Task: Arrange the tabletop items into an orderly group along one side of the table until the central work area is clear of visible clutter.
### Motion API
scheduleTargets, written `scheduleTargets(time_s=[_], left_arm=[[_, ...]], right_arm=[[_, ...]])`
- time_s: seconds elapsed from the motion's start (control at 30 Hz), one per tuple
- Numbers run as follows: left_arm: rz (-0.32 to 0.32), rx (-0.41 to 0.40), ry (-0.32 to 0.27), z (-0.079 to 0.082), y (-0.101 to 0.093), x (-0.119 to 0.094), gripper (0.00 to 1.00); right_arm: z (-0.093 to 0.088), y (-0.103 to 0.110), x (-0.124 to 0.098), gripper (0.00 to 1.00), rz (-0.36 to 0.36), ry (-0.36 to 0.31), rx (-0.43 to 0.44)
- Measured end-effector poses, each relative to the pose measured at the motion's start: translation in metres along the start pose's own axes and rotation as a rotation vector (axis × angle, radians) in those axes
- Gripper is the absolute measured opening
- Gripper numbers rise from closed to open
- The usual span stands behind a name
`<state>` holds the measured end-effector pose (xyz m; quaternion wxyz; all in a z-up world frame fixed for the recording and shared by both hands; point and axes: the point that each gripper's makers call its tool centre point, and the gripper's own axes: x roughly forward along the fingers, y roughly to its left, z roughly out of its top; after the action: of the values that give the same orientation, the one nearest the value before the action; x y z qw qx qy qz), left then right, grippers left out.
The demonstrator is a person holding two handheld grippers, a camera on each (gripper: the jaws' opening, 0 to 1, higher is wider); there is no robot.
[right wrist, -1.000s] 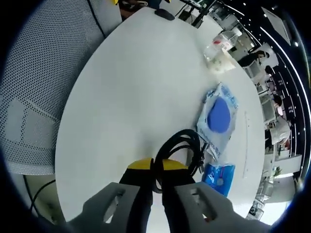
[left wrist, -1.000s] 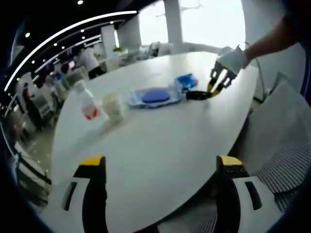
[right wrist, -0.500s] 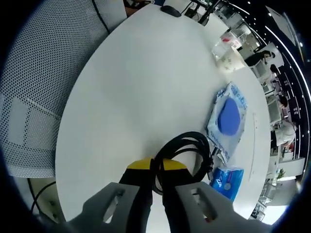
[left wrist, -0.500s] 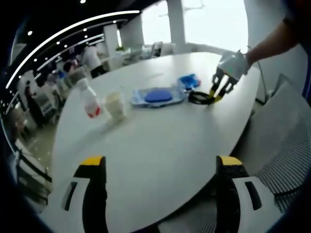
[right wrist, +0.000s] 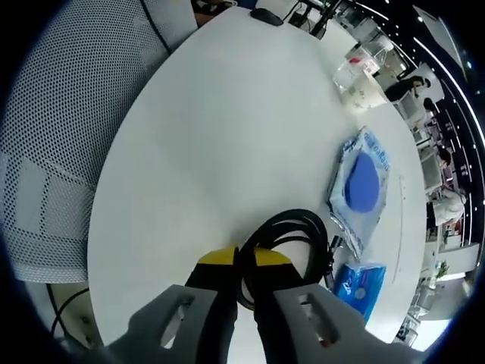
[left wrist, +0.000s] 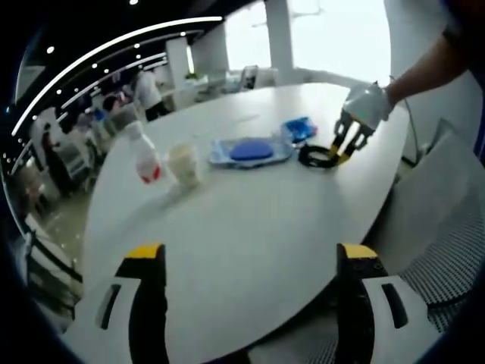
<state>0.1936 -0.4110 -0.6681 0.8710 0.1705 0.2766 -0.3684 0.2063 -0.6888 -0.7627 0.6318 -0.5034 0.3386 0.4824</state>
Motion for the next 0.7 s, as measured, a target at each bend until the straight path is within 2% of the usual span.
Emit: scheduleTargets(time_s=[0.2,0.7], left_arm=[[-0.003,0.002,-0.001,0.001,-0.001,0.001,0.89],[-0.008,0.009,-0.006,0.002,-0.002,0.001,0.89]], right_arm=[[0.002,-0.009,-0.01,0.04,-0.034,-0.013,0.048],[0.006,-0.028,-0.03,0.04,-0.097,-0.05,0.083]])
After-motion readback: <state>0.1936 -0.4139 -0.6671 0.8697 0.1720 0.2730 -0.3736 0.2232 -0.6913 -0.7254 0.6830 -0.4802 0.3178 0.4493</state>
